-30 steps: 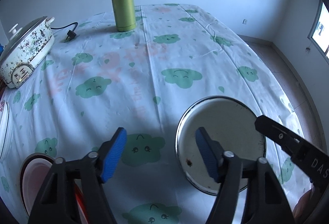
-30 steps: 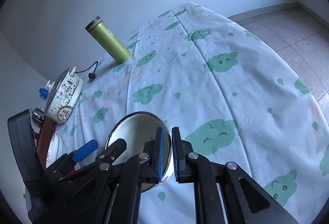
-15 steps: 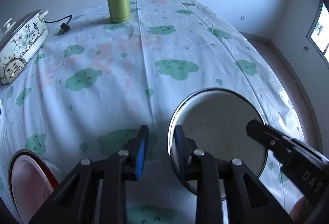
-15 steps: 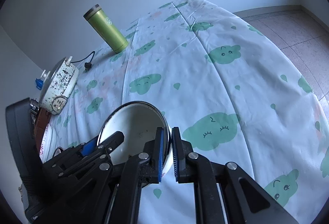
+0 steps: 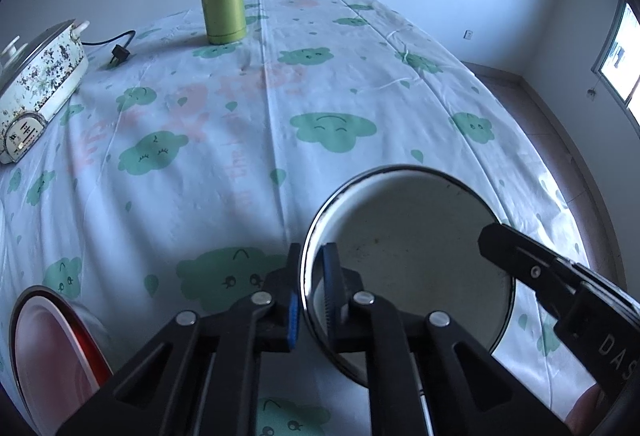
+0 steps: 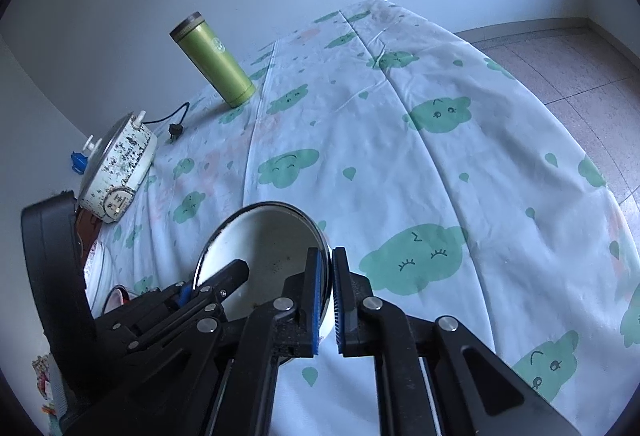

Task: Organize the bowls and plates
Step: 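Lift the white enamel bowl with the right gripper over the dark pan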

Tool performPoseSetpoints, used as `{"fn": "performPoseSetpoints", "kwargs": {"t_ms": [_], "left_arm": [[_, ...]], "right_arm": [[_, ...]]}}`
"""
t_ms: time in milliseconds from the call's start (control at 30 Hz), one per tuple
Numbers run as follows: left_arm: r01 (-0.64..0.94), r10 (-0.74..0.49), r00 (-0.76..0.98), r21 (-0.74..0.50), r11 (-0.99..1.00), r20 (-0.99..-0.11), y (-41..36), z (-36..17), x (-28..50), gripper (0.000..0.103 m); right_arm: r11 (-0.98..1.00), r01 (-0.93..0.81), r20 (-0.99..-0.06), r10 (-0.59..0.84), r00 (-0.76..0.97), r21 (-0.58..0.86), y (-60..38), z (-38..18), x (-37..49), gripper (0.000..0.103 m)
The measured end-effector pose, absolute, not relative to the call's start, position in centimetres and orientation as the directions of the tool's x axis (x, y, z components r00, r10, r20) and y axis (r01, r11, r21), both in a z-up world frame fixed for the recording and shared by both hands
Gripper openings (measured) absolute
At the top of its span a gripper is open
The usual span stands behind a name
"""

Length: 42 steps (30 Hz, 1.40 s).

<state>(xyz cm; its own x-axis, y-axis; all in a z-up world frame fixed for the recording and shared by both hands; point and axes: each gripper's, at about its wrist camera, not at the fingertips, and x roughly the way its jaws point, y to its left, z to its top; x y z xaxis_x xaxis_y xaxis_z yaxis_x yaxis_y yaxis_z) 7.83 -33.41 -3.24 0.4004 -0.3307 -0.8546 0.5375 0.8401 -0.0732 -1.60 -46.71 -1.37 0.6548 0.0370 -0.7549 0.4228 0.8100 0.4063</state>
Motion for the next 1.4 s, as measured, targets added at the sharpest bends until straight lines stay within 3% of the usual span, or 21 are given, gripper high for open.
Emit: {"fn": "performPoseSetpoints", "kwargs": {"t_ms": [433,1400], "left_arm": [[0.529,-0.347,0.398,-0.097,0.843,-0.849,-32.8,-2.8,7.7,0.007],[0.530,-0.377,0.505,-0.066,0.845,-0.776,-30.3,1.5,6.7,0.007]], "right_arm": [[0.808,0.412,-0.750,0.054,0.659,0.421,-46.7,-1.3,-1.6,0.007],[0.810,0.287,-0.617,0.114,0.779,0.512,-45.5,1.6,-2.7,0.006]]}}
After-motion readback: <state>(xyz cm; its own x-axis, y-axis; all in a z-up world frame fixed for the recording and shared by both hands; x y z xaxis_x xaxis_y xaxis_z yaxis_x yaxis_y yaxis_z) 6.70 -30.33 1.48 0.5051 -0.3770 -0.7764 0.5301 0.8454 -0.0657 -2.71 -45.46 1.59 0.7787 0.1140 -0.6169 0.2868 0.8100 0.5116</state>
